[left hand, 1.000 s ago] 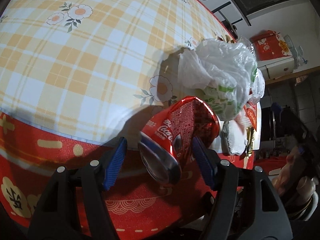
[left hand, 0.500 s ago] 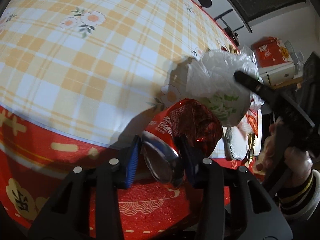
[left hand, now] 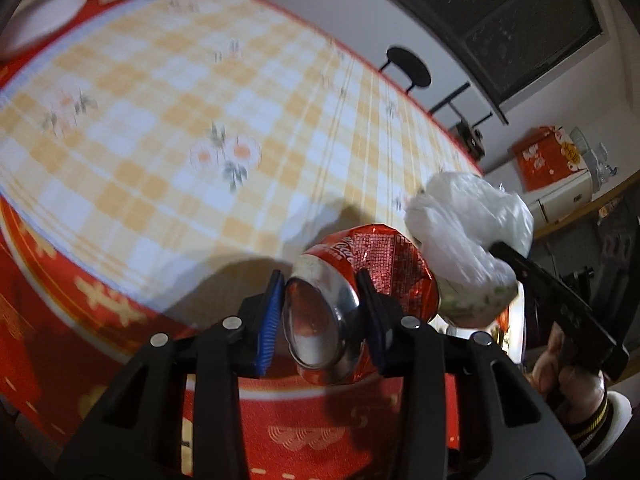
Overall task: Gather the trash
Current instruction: 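Grasp the white plastic bag with the right tool while the left tool holds the can, then carry the white bag with the right tool over the brown bin and release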
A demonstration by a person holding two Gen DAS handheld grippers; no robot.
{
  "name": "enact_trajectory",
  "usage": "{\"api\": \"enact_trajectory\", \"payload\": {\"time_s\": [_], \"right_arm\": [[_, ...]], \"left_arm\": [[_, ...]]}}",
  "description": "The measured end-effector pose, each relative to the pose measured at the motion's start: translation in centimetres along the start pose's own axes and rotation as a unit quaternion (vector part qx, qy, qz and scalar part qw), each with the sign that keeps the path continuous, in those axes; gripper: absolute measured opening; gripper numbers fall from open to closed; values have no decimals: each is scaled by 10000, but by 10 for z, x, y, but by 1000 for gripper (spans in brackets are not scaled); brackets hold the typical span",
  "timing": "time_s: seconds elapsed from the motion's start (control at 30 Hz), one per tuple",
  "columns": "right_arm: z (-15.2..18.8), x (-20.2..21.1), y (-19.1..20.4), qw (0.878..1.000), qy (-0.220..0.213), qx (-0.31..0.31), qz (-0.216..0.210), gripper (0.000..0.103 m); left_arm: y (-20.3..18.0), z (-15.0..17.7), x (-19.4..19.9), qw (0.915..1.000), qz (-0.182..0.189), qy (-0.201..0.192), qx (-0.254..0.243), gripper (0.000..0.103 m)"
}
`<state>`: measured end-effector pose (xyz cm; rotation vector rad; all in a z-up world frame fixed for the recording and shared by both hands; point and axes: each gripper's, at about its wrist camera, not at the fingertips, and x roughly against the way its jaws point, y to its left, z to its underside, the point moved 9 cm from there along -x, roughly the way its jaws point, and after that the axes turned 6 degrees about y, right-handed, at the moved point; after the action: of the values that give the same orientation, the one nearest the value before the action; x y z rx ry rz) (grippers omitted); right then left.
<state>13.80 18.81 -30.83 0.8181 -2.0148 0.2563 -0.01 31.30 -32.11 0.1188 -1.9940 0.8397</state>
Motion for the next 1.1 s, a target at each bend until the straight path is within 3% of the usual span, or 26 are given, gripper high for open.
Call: {"api": "enact_trajectory", "payload": {"time_s": [0.27,0.57,0.87,1.1], "right_arm": [[-10,38,-22,9981,-525,-311,32,26],[11,76,-61,9941,-768,-716,269,26],[37,112,-111,9885,-1071,-1026,299,26],[57,164,-185,9842,-1331,-1118,343,26]], "left_arm": [[-15,-26,29,9985,-120,-449,-298,39],[-49,-51,44,9957,92,-773,-498,39],[-118,-39,29,9940,292,-675,-805,39],[-190,-20,10,9931,350,-776,-805,39]]}}
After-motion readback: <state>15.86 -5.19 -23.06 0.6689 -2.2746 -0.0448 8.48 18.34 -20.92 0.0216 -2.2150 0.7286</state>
